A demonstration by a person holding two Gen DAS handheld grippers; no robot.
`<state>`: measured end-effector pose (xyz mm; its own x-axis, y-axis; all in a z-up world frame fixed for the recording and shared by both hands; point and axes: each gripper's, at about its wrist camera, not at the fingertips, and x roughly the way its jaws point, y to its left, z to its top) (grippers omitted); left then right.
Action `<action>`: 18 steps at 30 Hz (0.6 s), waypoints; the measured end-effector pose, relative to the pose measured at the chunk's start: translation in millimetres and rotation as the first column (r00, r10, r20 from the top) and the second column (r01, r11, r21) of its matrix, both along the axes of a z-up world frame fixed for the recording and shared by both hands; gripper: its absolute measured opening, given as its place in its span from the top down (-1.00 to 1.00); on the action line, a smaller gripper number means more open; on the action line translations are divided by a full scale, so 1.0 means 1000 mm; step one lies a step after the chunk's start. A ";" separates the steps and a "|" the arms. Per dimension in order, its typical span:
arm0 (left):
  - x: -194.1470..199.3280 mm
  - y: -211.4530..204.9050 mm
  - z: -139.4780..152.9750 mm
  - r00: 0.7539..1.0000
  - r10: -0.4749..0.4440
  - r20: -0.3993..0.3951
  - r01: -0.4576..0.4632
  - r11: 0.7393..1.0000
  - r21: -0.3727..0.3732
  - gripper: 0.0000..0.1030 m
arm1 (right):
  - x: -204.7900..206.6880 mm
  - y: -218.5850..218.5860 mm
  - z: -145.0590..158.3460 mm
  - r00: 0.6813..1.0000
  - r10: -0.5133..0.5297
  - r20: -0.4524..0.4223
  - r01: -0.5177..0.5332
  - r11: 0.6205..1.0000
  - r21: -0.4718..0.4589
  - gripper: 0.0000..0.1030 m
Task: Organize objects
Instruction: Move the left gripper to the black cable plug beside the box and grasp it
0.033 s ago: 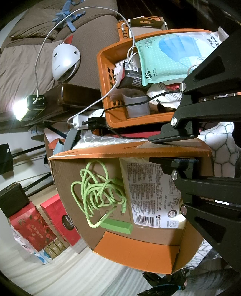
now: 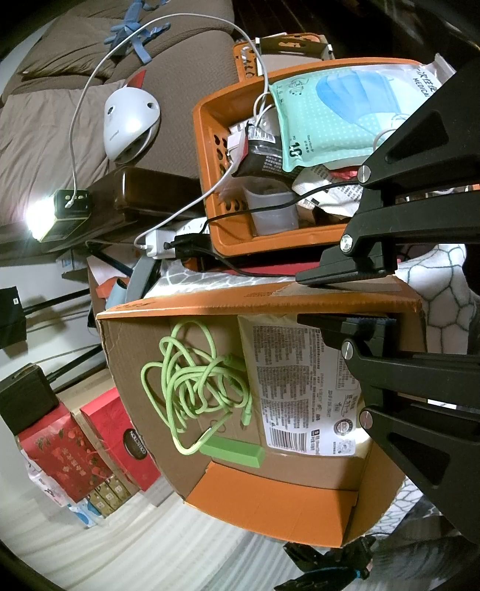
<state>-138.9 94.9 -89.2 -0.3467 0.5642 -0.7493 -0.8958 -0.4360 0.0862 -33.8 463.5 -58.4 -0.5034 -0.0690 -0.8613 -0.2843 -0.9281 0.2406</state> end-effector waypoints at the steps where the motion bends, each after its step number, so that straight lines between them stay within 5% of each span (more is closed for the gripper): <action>1: 0.000 0.002 -0.001 1.000 -0.007 -0.007 0.007 1.000 -0.010 0.11 | 0.000 0.000 0.000 1.000 0.000 0.000 0.000 1.000 0.000 0.71; 5: -0.004 0.005 -0.003 1.000 -0.018 0.002 0.018 1.000 -0.013 0.22 | 0.000 -0.001 0.000 1.000 0.001 0.000 -0.001 1.000 0.000 0.71; 13: -0.003 0.013 -0.005 0.993 -0.114 0.015 0.115 0.993 -0.037 0.90 | 0.001 0.000 -0.001 1.000 0.000 0.000 0.000 1.000 0.001 0.71; 18: -0.006 0.010 -0.003 0.993 -0.117 0.030 0.117 0.993 0.003 0.95 | 0.002 0.001 -0.002 1.000 0.000 0.002 0.000 1.000 0.001 0.70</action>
<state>-145.2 105.0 -92.6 -0.2555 0.6003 -0.7579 -0.9429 -0.3280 0.0580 -31.7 464.6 -60.0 -0.5015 -0.0685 -0.8625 -0.2848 -0.9283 0.2393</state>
